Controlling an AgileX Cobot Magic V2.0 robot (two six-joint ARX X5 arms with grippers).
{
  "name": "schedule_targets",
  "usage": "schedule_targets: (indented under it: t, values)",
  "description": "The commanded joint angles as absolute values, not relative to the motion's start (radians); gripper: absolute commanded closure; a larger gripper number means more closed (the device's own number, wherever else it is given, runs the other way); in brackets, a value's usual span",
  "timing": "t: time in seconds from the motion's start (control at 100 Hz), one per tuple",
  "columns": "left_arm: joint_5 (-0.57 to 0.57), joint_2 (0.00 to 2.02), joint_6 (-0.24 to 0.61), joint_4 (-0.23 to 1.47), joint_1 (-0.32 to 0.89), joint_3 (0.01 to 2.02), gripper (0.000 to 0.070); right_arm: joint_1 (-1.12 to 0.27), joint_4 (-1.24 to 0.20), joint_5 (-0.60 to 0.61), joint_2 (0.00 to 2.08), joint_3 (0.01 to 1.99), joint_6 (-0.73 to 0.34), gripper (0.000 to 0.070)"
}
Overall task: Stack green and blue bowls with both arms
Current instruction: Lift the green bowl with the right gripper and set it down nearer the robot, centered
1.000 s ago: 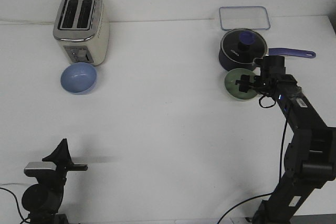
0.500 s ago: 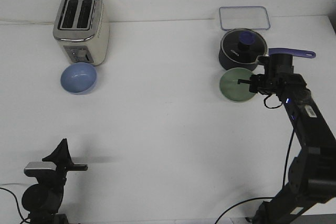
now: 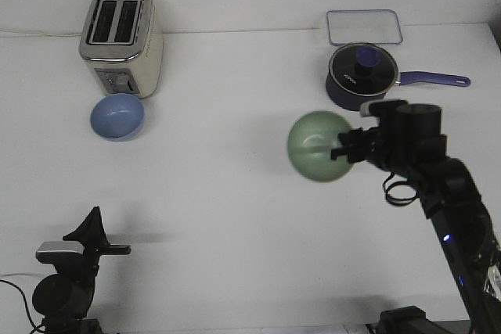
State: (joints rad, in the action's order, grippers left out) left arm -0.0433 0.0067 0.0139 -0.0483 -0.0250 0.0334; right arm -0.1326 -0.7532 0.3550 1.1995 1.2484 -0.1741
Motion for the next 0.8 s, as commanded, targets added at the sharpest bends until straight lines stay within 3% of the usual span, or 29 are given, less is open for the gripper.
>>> schedule_targets:
  t: [0.0, 0.21, 0.39, 0.79]
  values:
    - [-0.041, 0.004, 0.012, -0.060, -0.024, 0.014, 0.0686, -0.218, -0.729, 0.345, 1.179, 1.181, -0.232, 0.0700]
    - [-0.041, 0.004, 0.012, -0.061, -0.024, 0.014, 0.0686, -0.460, -0.596, 0.287, 1.144, 0.949, -0.336, 0.0700]
    - [-0.041, 0.004, 0.012, -0.061, -0.024, 0.014, 0.0686, -0.597, -0.505, 0.246, 1.234, 0.889, -0.371, 0.0700]
    - [-0.041, 0.004, 0.046, -0.062, -0.024, 0.014, 0.0686, -0.680, -0.418, 0.203, 1.460, 0.889, -0.340, 0.0699]
